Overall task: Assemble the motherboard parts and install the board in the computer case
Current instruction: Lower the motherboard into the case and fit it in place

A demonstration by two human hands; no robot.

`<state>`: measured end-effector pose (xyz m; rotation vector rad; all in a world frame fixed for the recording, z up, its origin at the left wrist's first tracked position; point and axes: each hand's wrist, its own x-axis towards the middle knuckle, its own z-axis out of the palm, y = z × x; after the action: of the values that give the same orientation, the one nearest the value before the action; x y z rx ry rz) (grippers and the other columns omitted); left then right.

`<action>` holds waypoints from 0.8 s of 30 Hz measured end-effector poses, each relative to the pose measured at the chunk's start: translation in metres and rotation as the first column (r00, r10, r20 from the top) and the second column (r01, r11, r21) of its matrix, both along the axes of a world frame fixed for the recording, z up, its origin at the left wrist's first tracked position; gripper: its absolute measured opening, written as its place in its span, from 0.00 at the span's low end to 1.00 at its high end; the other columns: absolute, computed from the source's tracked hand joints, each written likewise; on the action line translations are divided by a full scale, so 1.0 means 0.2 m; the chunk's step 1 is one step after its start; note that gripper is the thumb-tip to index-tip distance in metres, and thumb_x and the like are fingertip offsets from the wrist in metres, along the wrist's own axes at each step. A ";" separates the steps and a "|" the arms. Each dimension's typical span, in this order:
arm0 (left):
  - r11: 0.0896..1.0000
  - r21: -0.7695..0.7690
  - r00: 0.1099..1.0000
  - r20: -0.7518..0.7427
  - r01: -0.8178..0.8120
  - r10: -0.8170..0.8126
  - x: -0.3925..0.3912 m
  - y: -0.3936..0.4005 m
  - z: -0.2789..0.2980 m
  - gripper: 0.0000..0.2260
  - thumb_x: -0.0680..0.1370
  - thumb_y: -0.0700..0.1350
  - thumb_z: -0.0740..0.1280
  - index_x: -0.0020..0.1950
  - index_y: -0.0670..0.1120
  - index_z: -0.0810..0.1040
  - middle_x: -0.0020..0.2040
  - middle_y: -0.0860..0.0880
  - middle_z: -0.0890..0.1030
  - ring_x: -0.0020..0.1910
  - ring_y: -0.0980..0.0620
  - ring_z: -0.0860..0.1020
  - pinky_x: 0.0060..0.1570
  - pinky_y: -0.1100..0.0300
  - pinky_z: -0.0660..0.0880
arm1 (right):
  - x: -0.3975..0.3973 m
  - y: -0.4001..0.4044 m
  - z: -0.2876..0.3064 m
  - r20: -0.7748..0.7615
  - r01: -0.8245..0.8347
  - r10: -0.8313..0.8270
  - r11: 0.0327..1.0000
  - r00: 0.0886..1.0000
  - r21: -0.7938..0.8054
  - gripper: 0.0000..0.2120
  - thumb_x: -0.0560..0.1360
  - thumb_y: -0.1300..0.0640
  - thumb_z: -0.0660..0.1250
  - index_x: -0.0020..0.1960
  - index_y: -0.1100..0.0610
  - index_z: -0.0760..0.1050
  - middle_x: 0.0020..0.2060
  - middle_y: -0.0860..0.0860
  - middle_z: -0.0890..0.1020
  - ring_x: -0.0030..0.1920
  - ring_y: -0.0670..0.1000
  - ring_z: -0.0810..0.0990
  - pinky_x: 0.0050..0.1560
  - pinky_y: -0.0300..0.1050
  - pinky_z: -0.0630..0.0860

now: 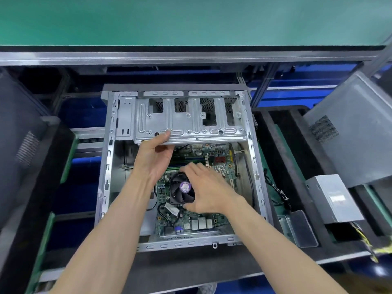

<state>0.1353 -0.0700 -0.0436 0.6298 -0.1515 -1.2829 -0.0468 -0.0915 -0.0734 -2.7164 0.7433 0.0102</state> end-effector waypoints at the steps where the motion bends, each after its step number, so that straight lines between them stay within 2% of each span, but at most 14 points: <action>1: 1.000 -0.001 1.000 0.007 -0.005 0.005 -0.01 0.01 0.01 0.09 0.75 0.31 0.67 0.38 0.38 0.84 0.39 0.45 0.82 0.41 0.50 0.82 0.48 0.61 0.79 | 0.00 0.01 0.00 0.000 -0.005 0.005 1.000 1.000 -0.017 0.44 0.64 0.38 0.72 0.72 0.53 0.58 0.64 0.49 0.69 0.62 0.52 0.68 0.62 0.58 0.72; 5: 1.000 -0.003 1.000 -0.005 -0.012 0.012 -0.01 0.03 0.02 0.06 0.72 0.31 0.69 0.38 0.38 0.84 0.39 0.45 0.82 0.41 0.50 0.83 0.48 0.61 0.79 | 0.00 0.02 0.00 0.004 -0.033 0.033 0.997 0.999 -0.065 0.44 0.63 0.40 0.75 0.71 0.54 0.60 0.61 0.49 0.71 0.58 0.52 0.72 0.57 0.55 0.75; 12: 0.998 0.040 0.998 -0.030 -0.048 0.049 -0.01 0.02 0.03 0.11 0.74 0.29 0.66 0.36 0.38 0.84 0.38 0.44 0.82 0.41 0.50 0.83 0.51 0.60 0.79 | 0.01 0.00 0.02 -0.033 -0.040 0.037 0.996 0.999 -0.083 0.42 0.60 0.40 0.76 0.67 0.56 0.65 0.57 0.50 0.73 0.50 0.53 0.75 0.45 0.51 0.76; 24: 0.998 0.035 0.999 -0.027 -0.044 0.045 -0.02 0.03 0.04 0.13 0.75 0.29 0.65 0.34 0.39 0.85 0.36 0.46 0.82 0.39 0.51 0.83 0.49 0.61 0.80 | 0.02 0.01 0.03 -0.012 -0.021 0.020 0.997 1.000 -0.068 0.40 0.60 0.41 0.78 0.65 0.55 0.67 0.54 0.49 0.74 0.46 0.52 0.73 0.40 0.49 0.74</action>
<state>0.1306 -0.0633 -0.0350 0.6417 -0.0919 -1.2528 -0.0434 -0.0905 -0.0675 -2.7912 0.7318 0.0049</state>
